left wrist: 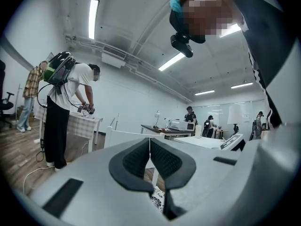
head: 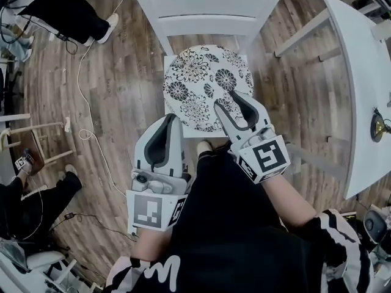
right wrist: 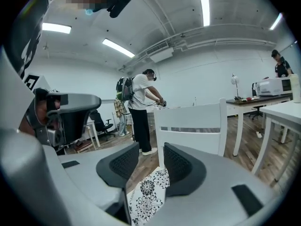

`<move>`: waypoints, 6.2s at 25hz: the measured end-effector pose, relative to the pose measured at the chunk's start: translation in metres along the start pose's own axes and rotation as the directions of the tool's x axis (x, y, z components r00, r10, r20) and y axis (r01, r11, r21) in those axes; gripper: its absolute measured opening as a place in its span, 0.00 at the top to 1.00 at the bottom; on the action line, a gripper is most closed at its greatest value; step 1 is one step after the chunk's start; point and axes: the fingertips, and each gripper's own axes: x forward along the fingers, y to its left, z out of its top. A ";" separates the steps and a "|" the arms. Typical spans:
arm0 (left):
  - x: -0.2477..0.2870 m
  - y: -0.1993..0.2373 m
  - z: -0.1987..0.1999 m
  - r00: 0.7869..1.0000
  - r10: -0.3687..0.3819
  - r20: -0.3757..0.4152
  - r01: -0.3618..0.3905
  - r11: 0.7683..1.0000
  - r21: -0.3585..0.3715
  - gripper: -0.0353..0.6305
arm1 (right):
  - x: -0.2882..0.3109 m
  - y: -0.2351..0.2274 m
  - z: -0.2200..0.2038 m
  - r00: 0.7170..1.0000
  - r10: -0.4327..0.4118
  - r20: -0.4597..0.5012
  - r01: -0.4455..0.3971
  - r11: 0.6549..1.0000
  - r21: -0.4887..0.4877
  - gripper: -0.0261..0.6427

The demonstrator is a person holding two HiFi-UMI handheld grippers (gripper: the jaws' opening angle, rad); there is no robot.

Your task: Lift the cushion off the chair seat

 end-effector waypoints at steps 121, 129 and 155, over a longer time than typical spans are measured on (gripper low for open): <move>-0.027 0.044 -0.083 0.978 0.134 -0.158 -0.147 0.986 -0.073 0.94 | 0.143 -0.061 -0.349 0.553 0.023 -0.833 -0.097 0.995 -0.037 0.73; -0.024 0.048 -0.081 0.980 0.135 -0.145 -0.145 0.987 -0.066 0.94 | 0.144 -0.061 -0.352 0.535 -0.004 -0.845 -0.114 0.990 -0.077 0.73; -0.022 0.050 -0.074 0.983 0.140 -0.116 -0.149 0.985 -0.081 0.94 | 0.142 -0.061 -0.351 0.567 -0.069 -0.821 -0.101 0.983 -0.152 0.91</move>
